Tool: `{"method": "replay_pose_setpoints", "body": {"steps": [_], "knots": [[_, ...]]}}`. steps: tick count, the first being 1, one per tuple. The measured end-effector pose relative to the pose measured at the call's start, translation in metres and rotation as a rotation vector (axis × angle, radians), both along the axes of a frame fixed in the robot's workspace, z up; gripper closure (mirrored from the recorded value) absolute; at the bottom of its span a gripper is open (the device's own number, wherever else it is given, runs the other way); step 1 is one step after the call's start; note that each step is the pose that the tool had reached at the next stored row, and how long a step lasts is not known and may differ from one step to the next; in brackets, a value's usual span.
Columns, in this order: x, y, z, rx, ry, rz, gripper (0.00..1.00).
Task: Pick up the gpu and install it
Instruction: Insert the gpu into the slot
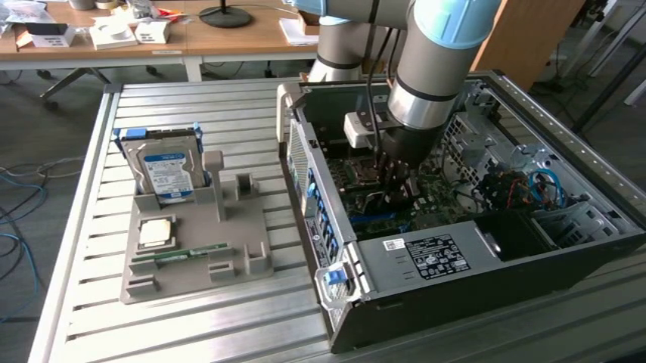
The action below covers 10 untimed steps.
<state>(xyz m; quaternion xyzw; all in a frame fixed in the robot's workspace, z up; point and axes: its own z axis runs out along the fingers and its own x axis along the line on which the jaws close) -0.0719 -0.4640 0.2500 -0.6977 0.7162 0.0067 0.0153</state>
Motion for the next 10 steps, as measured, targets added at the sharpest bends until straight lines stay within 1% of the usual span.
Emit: {"method": "replay_pose_setpoints", "body": {"steps": [10], "knots": [[0.0000, 0.0000, -0.0002, -0.0002, 0.0000, 0.000, 0.74]]}}
